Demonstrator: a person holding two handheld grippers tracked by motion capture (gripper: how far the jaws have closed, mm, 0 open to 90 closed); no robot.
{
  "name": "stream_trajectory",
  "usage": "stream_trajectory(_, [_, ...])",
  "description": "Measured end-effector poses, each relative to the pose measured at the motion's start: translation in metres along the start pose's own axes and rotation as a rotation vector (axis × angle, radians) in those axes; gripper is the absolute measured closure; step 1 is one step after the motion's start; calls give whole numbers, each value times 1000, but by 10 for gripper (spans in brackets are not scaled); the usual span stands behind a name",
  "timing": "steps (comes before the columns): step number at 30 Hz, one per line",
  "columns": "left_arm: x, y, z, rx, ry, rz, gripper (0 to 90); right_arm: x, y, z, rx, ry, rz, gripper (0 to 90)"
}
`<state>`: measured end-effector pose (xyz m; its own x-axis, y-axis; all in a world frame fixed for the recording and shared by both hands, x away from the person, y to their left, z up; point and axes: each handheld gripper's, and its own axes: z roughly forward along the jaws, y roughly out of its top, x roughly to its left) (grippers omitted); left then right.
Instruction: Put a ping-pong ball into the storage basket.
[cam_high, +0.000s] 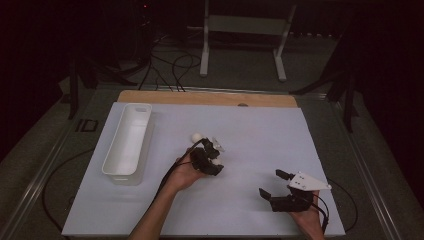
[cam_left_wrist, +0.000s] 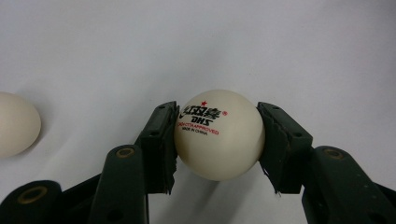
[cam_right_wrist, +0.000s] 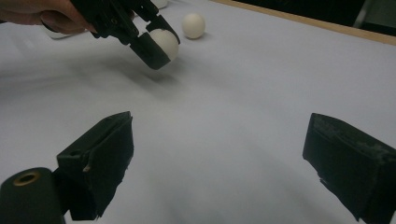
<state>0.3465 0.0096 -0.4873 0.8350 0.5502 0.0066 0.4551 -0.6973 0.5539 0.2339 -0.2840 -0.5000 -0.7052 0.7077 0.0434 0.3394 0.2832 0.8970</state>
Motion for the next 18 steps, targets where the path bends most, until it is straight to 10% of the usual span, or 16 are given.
stream_trajectory(18, [1,1,-5,-2,-11,-2,510,0,0,0,-1,1,1,82])
